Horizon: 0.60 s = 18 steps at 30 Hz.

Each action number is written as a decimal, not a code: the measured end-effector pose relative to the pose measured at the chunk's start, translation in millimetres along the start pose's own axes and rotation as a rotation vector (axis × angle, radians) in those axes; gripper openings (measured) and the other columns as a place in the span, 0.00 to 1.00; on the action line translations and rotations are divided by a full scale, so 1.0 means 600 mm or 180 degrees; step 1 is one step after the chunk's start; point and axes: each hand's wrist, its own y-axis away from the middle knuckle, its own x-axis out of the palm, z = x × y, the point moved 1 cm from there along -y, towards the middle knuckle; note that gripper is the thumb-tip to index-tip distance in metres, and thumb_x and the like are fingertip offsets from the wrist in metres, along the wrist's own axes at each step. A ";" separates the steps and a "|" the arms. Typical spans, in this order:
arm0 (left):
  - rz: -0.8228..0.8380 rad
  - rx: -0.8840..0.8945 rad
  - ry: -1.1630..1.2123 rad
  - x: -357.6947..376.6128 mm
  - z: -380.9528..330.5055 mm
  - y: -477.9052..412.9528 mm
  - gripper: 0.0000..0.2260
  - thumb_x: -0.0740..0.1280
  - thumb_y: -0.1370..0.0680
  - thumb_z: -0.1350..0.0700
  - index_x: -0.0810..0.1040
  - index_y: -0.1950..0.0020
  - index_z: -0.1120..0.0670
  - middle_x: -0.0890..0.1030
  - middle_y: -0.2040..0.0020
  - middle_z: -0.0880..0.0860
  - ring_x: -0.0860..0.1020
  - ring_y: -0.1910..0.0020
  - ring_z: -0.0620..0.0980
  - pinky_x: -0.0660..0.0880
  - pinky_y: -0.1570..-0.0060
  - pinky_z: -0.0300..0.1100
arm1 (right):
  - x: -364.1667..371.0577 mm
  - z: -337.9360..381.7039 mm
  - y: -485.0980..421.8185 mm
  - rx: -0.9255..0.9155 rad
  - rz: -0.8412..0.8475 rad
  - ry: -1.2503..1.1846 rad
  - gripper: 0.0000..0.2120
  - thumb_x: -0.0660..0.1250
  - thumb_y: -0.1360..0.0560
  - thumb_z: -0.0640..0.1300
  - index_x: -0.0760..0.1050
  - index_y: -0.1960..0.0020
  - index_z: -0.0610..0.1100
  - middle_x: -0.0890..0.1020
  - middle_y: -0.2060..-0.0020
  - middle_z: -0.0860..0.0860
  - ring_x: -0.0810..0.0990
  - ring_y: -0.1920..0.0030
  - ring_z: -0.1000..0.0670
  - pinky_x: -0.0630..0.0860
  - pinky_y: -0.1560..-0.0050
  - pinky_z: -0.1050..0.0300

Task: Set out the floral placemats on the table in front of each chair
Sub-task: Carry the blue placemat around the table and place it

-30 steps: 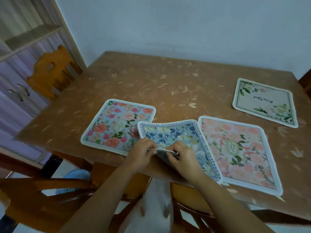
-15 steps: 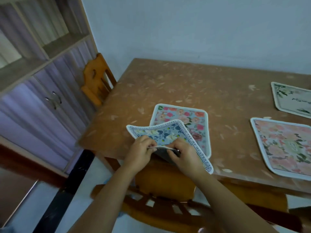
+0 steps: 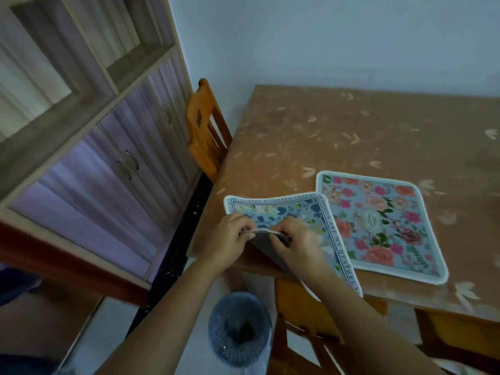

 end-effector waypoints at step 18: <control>0.0587 0.0600 0.0456 -0.124 0.195 -0.123 0.04 0.68 0.30 0.68 0.76 0.58 0.62 0.75 0.56 0.56 0.75 0.53 0.56 0.74 0.52 0.51 | 0.185 0.104 -0.136 0.0611 -0.0438 0.0293 0.02 0.70 0.30 0.36 0.77 0.60 0.37 0.79 0.63 0.42 0.75 0.64 0.49 0.65 0.65 0.65</control>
